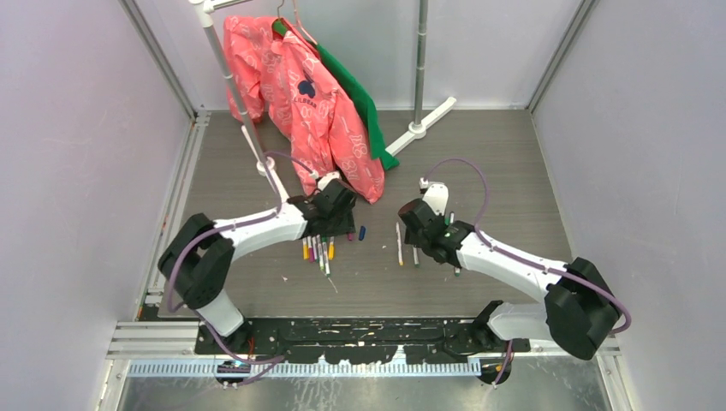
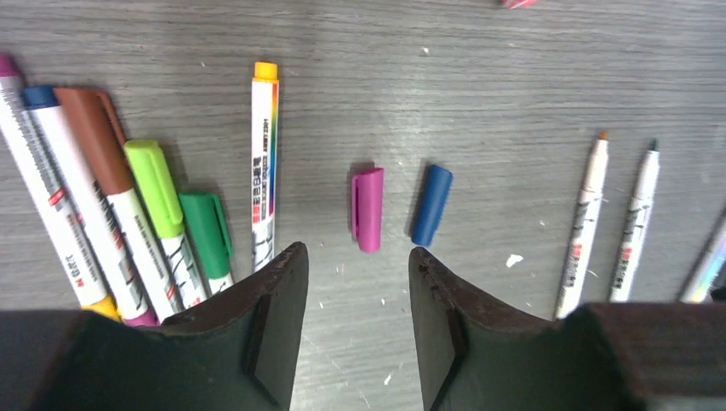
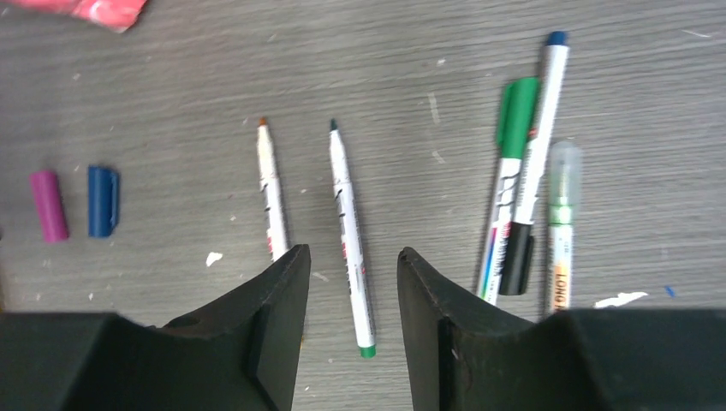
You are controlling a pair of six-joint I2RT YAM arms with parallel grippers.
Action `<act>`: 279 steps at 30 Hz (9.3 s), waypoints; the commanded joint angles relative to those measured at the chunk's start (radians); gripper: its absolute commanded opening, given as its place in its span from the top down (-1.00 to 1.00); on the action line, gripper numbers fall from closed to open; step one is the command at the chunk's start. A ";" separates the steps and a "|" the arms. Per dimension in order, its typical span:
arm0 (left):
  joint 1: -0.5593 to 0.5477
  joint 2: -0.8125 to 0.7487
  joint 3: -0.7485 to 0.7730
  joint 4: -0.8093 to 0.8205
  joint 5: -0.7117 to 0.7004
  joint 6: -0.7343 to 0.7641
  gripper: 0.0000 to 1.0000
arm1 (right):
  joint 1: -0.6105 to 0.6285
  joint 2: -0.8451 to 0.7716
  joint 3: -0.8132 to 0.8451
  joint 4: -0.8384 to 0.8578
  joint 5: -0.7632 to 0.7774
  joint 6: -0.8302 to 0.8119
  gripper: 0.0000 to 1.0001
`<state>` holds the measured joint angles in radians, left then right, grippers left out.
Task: Open the pen caps
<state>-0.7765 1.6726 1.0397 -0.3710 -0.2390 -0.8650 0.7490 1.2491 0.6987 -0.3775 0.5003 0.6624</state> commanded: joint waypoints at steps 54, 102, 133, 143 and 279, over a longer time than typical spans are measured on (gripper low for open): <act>-0.084 -0.434 -0.199 0.020 -0.017 0.007 0.01 | -0.229 0.253 -0.045 0.001 -0.100 0.199 0.53; -0.062 -0.314 -0.215 0.223 0.200 -0.176 -0.22 | 0.433 0.074 0.106 0.243 -0.128 0.037 0.98; -0.057 -0.323 -0.283 0.361 0.265 -0.174 1.00 | 0.435 0.043 0.049 0.307 -0.128 0.024 0.61; -0.056 -0.342 -0.313 0.444 0.300 -0.181 1.00 | 0.432 0.074 0.052 0.328 -0.123 0.020 0.51; -0.095 -0.344 -0.095 0.012 0.012 -0.030 0.12 | -0.408 0.304 0.206 -0.019 -0.043 -0.065 0.06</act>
<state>-0.8669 1.3663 0.9180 -0.3611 -0.2237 -0.9081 0.3645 1.5284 0.8658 -0.4393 0.5003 0.6292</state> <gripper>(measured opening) 0.439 0.468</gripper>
